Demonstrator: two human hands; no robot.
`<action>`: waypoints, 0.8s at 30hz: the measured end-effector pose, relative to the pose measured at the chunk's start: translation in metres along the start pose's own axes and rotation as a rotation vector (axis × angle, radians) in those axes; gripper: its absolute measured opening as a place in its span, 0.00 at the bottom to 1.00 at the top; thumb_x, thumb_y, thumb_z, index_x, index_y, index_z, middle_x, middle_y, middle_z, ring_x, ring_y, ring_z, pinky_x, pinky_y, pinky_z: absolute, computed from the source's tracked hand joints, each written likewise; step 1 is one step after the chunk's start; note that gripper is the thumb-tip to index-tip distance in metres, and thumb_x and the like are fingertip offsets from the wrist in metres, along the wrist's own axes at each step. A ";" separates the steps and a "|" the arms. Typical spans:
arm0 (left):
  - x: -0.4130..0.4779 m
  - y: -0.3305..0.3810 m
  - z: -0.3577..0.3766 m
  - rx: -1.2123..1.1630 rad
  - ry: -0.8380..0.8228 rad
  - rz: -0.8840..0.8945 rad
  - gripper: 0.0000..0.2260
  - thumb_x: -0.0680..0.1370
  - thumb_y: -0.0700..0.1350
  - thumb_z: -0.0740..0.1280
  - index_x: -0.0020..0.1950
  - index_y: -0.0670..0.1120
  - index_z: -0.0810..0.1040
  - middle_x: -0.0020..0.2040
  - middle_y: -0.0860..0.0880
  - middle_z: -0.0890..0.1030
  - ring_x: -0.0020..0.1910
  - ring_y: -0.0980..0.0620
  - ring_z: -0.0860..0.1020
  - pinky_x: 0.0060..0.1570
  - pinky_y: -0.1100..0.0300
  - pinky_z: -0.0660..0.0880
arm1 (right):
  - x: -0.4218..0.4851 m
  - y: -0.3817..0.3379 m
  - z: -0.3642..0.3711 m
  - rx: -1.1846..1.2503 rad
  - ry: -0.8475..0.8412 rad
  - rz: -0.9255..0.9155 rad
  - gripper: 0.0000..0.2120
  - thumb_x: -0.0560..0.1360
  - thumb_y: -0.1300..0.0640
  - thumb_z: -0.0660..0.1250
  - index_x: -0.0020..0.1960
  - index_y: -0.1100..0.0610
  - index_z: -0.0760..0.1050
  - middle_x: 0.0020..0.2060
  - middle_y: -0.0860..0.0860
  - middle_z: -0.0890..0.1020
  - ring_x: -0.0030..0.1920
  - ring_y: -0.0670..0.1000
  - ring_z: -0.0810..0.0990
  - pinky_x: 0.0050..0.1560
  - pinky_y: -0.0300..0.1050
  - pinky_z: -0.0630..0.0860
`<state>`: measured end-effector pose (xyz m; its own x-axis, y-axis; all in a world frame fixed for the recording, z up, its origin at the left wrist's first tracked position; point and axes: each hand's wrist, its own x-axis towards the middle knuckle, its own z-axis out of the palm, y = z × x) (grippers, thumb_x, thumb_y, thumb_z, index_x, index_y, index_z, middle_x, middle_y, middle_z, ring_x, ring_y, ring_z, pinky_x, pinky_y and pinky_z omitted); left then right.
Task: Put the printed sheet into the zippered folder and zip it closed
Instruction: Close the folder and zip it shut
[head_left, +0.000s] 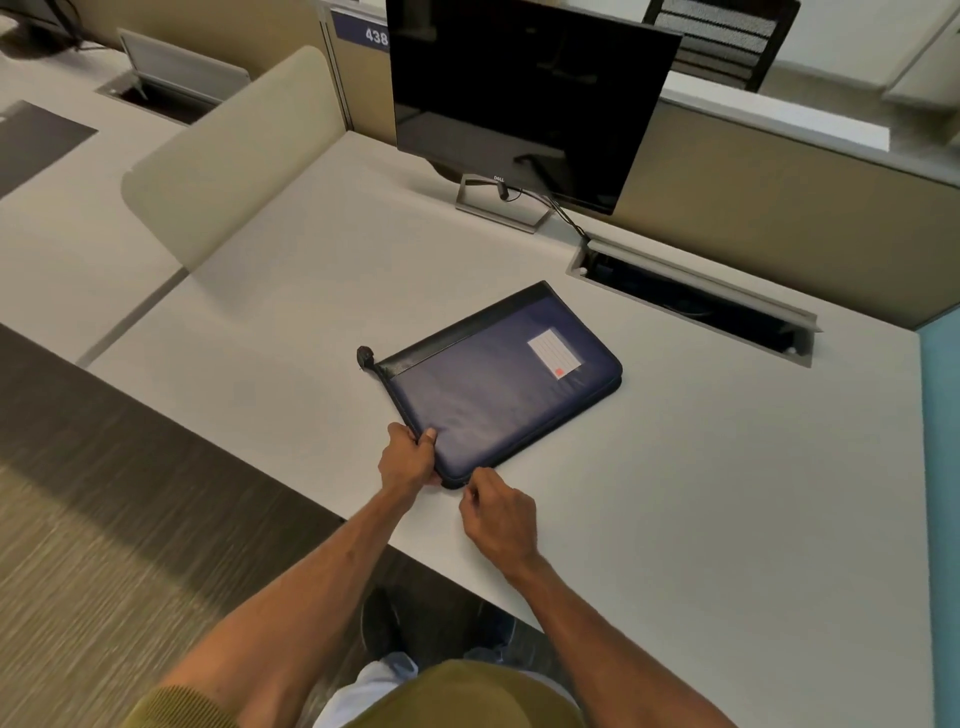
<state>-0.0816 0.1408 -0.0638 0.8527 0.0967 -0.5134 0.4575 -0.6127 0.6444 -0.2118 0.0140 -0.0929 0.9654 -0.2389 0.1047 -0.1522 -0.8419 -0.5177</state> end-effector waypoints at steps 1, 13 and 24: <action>0.005 -0.003 0.003 -0.010 -0.002 -0.003 0.16 0.82 0.59 0.66 0.54 0.48 0.66 0.49 0.44 0.83 0.45 0.37 0.84 0.52 0.44 0.82 | 0.001 0.002 -0.001 -0.005 0.024 0.025 0.07 0.78 0.52 0.73 0.50 0.53 0.77 0.37 0.49 0.81 0.29 0.48 0.77 0.30 0.43 0.80; 0.001 0.000 0.000 -0.045 -0.011 0.000 0.15 0.85 0.53 0.67 0.56 0.44 0.67 0.42 0.41 0.86 0.31 0.43 0.84 0.30 0.56 0.76 | 0.031 0.052 -0.024 -0.116 0.157 0.212 0.06 0.78 0.54 0.73 0.47 0.55 0.77 0.36 0.50 0.81 0.29 0.52 0.80 0.28 0.45 0.78; 0.004 0.006 0.009 -0.062 -0.001 0.030 0.14 0.85 0.52 0.67 0.57 0.43 0.68 0.44 0.39 0.86 0.30 0.45 0.83 0.24 0.60 0.73 | 0.049 0.076 -0.037 -0.128 0.163 0.124 0.08 0.77 0.55 0.74 0.45 0.54 0.75 0.35 0.48 0.80 0.28 0.51 0.77 0.28 0.41 0.70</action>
<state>-0.0775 0.1305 -0.0664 0.8659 0.0785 -0.4941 0.4468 -0.5654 0.6933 -0.1835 -0.0793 -0.0955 0.8925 -0.4101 0.1879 -0.3028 -0.8534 -0.4242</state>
